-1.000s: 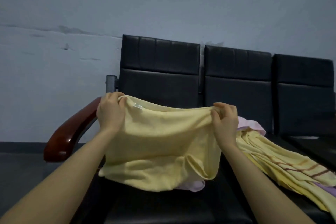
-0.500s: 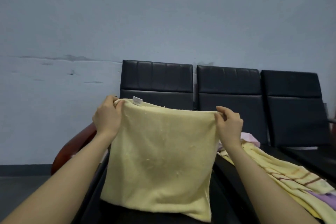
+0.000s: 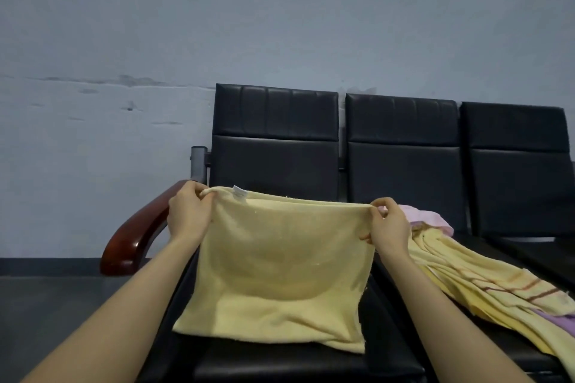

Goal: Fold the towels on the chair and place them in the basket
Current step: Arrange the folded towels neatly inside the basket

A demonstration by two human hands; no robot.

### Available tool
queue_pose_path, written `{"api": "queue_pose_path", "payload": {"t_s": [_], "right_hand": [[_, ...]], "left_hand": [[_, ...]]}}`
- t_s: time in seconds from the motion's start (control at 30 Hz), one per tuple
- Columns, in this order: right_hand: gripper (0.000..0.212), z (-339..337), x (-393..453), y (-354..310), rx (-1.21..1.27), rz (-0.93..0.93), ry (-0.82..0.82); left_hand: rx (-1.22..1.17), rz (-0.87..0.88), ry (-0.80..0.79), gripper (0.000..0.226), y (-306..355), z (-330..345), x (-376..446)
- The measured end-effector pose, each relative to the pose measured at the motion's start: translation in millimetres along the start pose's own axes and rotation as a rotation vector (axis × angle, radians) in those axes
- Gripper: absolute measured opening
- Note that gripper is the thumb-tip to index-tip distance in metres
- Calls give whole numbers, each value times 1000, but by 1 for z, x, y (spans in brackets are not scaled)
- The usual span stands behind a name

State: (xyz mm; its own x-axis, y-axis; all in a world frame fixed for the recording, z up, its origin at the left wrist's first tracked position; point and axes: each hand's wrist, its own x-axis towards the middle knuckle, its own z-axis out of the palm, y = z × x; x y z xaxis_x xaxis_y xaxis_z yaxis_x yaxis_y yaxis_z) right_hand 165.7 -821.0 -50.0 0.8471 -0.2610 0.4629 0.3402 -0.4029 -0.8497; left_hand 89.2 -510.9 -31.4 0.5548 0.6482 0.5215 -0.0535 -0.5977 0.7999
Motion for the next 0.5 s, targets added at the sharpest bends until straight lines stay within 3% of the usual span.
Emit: {"api": "queue_pose_path", "payload": {"t_s": [0.17,0.5], "right_hand": [[16,12,7,7,188,118,50],[12,47,38,22,77,23,69]], "left_hand": [[-76,-40,24,6,-8,9,2],[-116,-127,24,13,-24,45,25]]}}
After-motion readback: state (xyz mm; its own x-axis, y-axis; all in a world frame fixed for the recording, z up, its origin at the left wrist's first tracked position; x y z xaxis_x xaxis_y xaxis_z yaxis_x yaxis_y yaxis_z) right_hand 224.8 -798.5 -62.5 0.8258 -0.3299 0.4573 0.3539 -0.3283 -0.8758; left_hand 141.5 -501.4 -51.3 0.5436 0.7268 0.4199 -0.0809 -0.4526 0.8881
